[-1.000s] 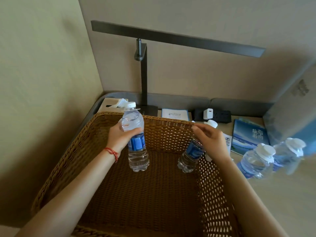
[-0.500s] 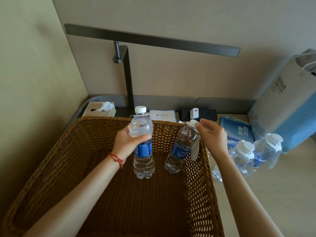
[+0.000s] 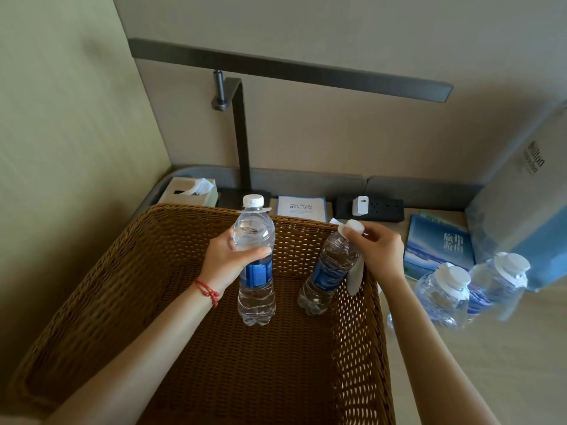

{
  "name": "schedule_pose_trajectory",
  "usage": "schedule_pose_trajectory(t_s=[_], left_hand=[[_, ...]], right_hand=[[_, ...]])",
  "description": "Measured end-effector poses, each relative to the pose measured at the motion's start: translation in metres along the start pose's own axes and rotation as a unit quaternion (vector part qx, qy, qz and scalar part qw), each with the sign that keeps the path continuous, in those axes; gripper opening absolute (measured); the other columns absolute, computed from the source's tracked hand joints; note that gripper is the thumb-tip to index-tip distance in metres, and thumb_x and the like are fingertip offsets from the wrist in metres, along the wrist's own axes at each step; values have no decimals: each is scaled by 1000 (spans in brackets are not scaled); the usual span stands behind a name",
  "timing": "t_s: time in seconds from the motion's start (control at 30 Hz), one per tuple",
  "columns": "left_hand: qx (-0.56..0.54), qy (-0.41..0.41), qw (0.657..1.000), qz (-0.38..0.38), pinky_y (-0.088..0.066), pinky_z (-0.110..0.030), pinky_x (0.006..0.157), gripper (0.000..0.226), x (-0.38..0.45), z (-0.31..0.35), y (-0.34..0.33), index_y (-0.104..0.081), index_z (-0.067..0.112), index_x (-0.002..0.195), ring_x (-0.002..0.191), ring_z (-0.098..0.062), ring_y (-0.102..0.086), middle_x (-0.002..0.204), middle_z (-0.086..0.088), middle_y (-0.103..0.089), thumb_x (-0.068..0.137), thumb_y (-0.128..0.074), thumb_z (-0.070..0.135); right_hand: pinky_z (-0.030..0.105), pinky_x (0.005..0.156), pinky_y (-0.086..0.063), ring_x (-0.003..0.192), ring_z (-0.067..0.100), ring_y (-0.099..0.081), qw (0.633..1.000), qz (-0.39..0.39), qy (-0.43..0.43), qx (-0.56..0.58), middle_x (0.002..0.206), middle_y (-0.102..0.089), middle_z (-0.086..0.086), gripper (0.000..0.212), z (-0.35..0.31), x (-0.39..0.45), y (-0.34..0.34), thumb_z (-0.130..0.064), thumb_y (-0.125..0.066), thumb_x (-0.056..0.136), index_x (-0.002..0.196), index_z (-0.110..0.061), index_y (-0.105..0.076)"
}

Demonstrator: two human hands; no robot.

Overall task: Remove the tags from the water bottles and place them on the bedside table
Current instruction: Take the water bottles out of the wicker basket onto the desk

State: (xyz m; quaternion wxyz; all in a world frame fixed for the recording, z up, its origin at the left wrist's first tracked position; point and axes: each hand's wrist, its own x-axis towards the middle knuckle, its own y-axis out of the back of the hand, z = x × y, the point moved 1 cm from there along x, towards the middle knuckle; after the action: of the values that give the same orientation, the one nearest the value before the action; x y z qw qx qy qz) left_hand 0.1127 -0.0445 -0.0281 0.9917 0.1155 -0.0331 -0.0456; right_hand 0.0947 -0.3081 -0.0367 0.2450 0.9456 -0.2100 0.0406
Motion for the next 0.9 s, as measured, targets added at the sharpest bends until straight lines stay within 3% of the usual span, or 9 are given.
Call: schedule_pose_trajectory(t_s=[0.07, 0.23, 0.4, 0.63, 0.77, 0.9], left_hand=[[2, -4, 1000, 3, -49, -9, 59, 34, -3, 0, -1, -58, 27, 94, 86, 3, -60, 92, 13, -65, 69, -78, 17], [-4, -1, 1000, 16, -47, -5, 56, 33, -13, 2, 2, -58, 31, 89, 78, 14, -60, 89, 13, -65, 68, -78, 16], [-9, -6, 1000, 28, -47, -6, 57, 34, -27, 5, 9, -59, 30, 91, 79, 14, -60, 91, 12, -66, 67, -78, 16], [-14, -11, 997, 82, -50, -10, 60, 37, -51, 10, 20, -63, 25, 97, 86, 2, -64, 93, 12, -68, 65, -80, 17], [-7, -13, 994, 104, -50, -10, 61, 43, -66, 14, 26, -62, 19, 105, 86, 3, -64, 96, 11, -68, 65, -80, 19], [-22, -19, 991, 132, -52, -14, 63, 45, -79, 20, 31, -62, 17, 108, 91, -4, -65, 99, 8, -69, 66, -79, 18]], right_hand=[[7, 55, -44, 76, -6, -60, 1000, -15, 10, 9, 86, -64, -11, 26, -2, -3, -1, -31, -69, 79, 102, -19, -65], [11, 62, -48, 83, 1, -63, 998, -50, 38, 23, 92, -67, -7, 30, -12, -11, -8, -27, -72, 76, 104, -16, -66], [9, 61, -45, 82, -6, -58, 996, -70, 58, 19, 89, -63, -14, 32, -20, -19, -14, -30, -73, 74, 104, -22, -65], [27, 75, -53, 86, 11, -63, 989, -77, 127, -19, 94, -68, -5, 31, -31, -29, -16, -28, -75, 73, 100, -16, -68], [25, 73, -52, 84, 11, -63, 984, -71, 163, -17, 93, -69, -3, 28, -40, -38, -14, -27, -75, 72, 97, -16, -69], [34, 76, -56, 85, 10, -65, 981, -76, 178, 13, 92, -67, -7, 29, -60, -47, -8, -31, -74, 72, 98, -18, -69]])
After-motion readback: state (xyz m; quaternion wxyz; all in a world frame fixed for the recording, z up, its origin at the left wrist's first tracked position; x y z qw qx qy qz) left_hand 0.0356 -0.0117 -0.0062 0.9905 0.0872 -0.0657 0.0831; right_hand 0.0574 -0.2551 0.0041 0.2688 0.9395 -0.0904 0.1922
